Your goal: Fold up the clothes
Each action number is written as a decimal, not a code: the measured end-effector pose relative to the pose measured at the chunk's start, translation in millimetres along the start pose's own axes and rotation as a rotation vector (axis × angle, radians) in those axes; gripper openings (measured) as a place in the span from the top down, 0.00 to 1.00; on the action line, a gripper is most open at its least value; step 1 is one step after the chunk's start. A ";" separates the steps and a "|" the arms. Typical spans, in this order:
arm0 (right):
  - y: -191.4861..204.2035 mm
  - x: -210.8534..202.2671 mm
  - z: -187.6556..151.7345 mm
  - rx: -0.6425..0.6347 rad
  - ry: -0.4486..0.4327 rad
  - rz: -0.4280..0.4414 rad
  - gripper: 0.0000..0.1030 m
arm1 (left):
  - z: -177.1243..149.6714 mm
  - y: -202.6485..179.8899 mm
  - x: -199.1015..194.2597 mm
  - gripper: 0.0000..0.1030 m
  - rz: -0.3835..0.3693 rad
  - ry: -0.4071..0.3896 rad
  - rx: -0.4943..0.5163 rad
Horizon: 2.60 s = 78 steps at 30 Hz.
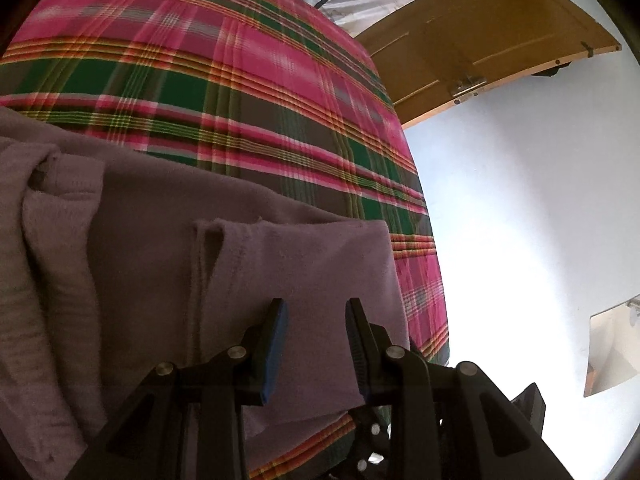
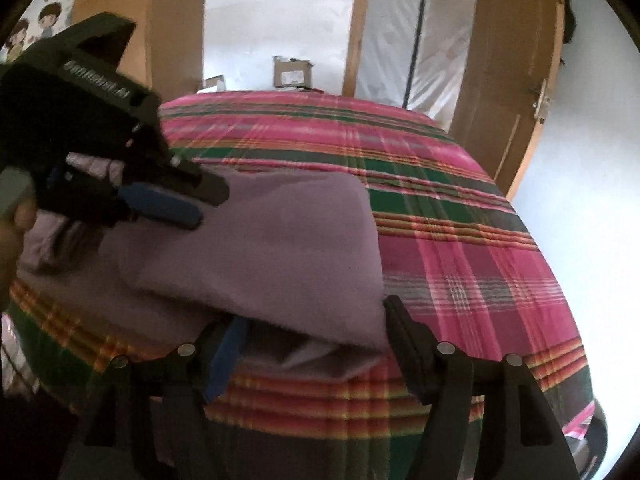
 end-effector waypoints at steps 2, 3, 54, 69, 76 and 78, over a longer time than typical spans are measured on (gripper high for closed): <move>-5.0 1.6 0.6 0.017 0.004 -0.029 0.32 | -1.5 0.4 -0.8 0.71 0.001 0.003 0.003; -7.6 2.3 0.7 0.025 0.005 -0.043 0.32 | -1.9 1.0 -1.3 0.71 -0.001 0.003 0.001; -35.9 -17.5 -5.2 0.085 -0.022 -0.346 0.32 | -3.5 8.4 4.0 0.71 -0.025 0.025 -0.041; -52.3 -47.4 -29.9 0.163 0.044 -0.395 0.32 | -4.2 11.7 0.9 0.71 -0.039 0.026 -0.048; -59.4 -61.1 -23.8 0.222 -0.018 -0.358 0.32 | -5.5 11.3 -2.2 0.71 -0.032 0.026 -0.048; -54.9 -58.8 -16.2 0.218 -0.047 -0.310 0.32 | -6.8 11.3 -3.3 0.71 -0.026 0.026 -0.045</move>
Point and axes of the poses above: each gripper's, at about its wrist camera, not at the fingertips, and x roughly the way its jaws point, y to its left, z to its top, the point moved 9 cm from there along x, roughly the way its jaws point, and after that the axes turned 7 degrees about z, right-handed, at the moved point
